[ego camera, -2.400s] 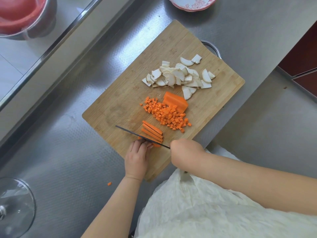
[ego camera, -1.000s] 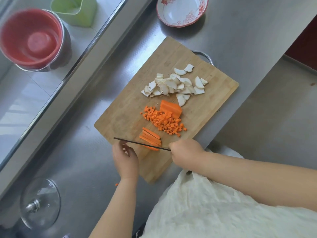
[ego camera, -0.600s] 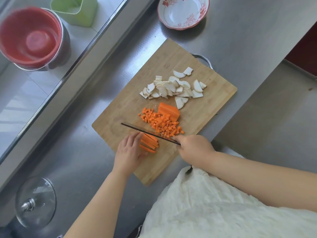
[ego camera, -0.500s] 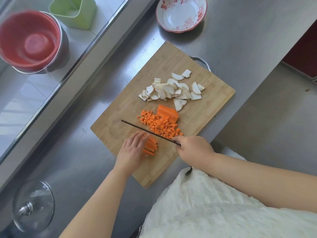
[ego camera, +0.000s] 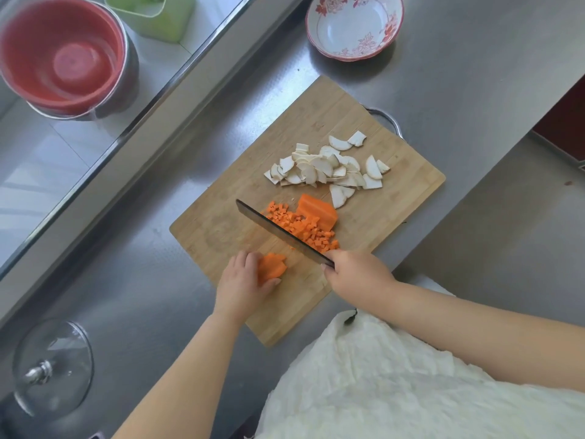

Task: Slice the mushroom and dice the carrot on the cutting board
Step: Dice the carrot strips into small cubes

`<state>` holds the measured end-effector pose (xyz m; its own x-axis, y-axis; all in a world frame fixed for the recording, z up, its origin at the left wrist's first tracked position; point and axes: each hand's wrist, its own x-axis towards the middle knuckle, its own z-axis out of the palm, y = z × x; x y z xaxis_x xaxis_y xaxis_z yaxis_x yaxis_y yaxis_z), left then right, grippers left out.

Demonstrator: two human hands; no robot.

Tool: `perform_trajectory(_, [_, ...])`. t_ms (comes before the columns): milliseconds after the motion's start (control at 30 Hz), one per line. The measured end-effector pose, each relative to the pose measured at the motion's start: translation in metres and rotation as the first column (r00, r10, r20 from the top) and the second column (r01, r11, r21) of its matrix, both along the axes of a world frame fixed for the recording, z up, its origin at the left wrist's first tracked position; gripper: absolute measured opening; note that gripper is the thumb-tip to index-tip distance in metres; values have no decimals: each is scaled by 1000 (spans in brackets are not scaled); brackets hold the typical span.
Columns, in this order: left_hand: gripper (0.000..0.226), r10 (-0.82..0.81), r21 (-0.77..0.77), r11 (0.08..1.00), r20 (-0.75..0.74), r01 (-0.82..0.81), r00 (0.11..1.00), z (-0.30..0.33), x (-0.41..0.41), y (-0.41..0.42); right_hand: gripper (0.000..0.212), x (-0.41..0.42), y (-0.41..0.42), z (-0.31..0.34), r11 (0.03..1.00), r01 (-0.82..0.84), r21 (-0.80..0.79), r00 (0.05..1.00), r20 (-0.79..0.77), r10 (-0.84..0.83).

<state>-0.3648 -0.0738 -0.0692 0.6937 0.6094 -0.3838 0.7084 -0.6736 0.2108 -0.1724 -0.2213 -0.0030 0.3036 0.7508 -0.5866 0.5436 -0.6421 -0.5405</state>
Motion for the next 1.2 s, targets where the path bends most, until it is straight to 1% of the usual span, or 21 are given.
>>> perform_trajectory(33, [56,131,-24,991,9,-131,991,2,0,-9,24,-3,3,-1,1000,-22,-9,1000,10,22])
perform_trajectory(100, [56,382,-78,922,30,-379,924,3,5,-31,24,-9,9,-4,997,-69,-32,997,37,70])
perform_trajectory(167, [60,610,-146,788,53,-598,791,1,12,-50,22,-15,14,-7,993,-103,-64,992,60,107])
perform_trajectory(233, [70,796,-225,603,114,-765,594,-1,20,-65,21,-20,17,-10,989,-119,-93,989,80,127])
perform_trajectory(267, [72,864,-280,503,150,-818,481,0,23,-71,21,-22,17,-12,987,-122,-105,987,91,132])
perform_trajectory(300, [68,912,-335,410,181,-848,369,2,27,-76,21,-23,18,-13,986,-122,-117,986,100,134])
perform_trajectory(333, [63,943,-385,325,193,-864,269,3,29,-81,21,-24,19,-15,984,-121,-127,985,107,135])
perform_trajectory(367, [57,963,-420,255,187,-871,192,4,31,-83,21,-24,19,-16,984,-117,-135,985,108,132])
perform_trajectory(400, [53,978,-447,190,166,-874,127,4,32,-84,21,-25,20,-17,984,-112,-142,986,105,127])
perform_trajectory(467, [47,995,-473,68,94,-879,26,1,29,-83,22,-25,21,-19,983,-95,-159,989,93,111])
perform_trajectory(533, [42,999,-482,-32,6,-875,-40,-1,26,-80,22,-23,22,-20,980,-87,-177,992,80,102])
perform_trajectory(600, [40,997,-501,-74,-40,-862,-63,-2,24,-76,21,-22,23,-20,978,-93,-185,991,77,109])
perform_trajectory(700, [41,995,-534,-102,-73,-839,-74,3,29,-73,19,-23,24,-19,974,-123,-193,986,90,142])
perform_trajectory(800, [43,996,-556,-94,-61,-826,-73,8,35,-72,17,-24,23,-17,968,-154,-198,978,107,178])
perform_trajectory(867, [42,994,-572,-107,-63,-813,-86,9,35,-71,17,-23,23,-17,968,-165,-191,975,116,189])
perform_trajectory(933, [42,991,-583,-134,-81,-802,-106,9,35,-70,16,-22,22,-17,969,-169,-178,974,122,192])
perform_trajectory(1033, [42,981,-588,-194,-106,-785,-163,10,35,-67,14,-21,21,-19,969,-178,-173,970,134,202])
perform_trajectory(1100, [42,978,-596,-208,-112,-776,-177,8,34,-66,15,-20,21,-21,969,-179,-172,970,134,203])
perform_trajectory(1133, [43,984,-577,-178,-100,-797,-148,7,32,-66,16,-20,20,-23,969,-177,-172,971,128,200])
perform_trajectory(1167, [45,994,-535,-112,-77,-838,-84,7,31,-66,16,-19,20,-24,970,-173,-174,974,118,195])
perform_trajectory(1200, [51,999,-479,-4,-42,-878,18,8,29,-67,17,-19,20,-24,970,-170,-176,975,110,191])
